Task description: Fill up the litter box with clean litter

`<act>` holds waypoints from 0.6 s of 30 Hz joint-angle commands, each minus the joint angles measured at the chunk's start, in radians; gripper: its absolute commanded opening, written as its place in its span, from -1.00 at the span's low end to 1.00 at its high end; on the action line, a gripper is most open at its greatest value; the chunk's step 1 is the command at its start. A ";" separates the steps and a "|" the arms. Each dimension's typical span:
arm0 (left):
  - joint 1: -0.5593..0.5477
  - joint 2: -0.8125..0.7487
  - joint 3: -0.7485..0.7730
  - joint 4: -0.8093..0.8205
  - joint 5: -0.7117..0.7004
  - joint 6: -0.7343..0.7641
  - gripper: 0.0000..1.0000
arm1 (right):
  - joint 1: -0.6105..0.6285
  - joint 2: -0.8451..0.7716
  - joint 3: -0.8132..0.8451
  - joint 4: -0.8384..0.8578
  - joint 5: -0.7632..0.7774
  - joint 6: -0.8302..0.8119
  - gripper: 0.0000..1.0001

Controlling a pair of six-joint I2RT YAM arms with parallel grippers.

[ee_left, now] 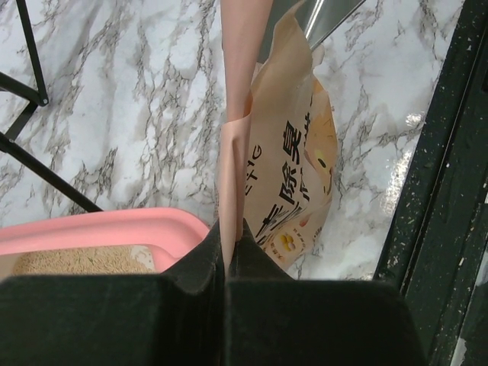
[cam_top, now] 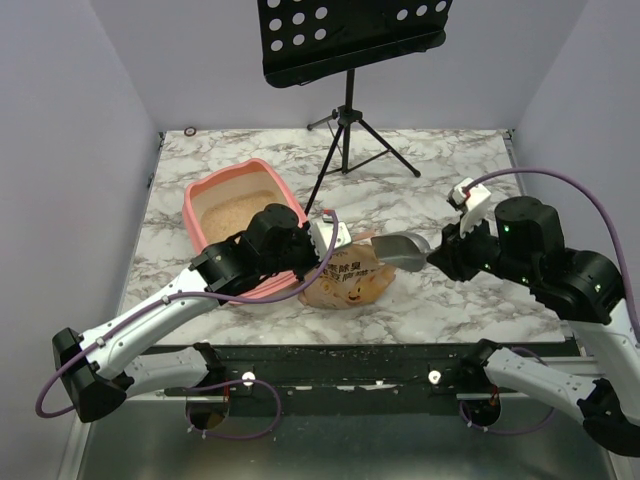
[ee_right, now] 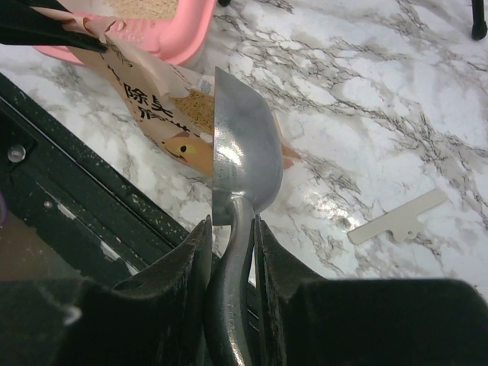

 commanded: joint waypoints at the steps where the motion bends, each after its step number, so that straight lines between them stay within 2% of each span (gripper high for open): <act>1: -0.006 -0.015 -0.012 0.053 0.043 -0.027 -1.00 | 0.003 0.016 0.020 0.007 -0.011 -0.074 -0.99; 8: -0.010 -0.015 -0.021 0.082 0.072 -0.042 -1.00 | 0.003 0.053 0.008 0.029 -0.078 -0.187 -0.99; 15: -0.010 -0.047 -0.069 0.137 0.090 -0.061 -1.00 | 0.003 -0.046 -0.093 0.120 -0.221 -0.400 -0.99; 18: -0.010 -0.050 -0.066 0.145 0.114 -0.076 -1.00 | 0.003 -0.044 -0.098 0.093 -0.250 -0.479 -0.99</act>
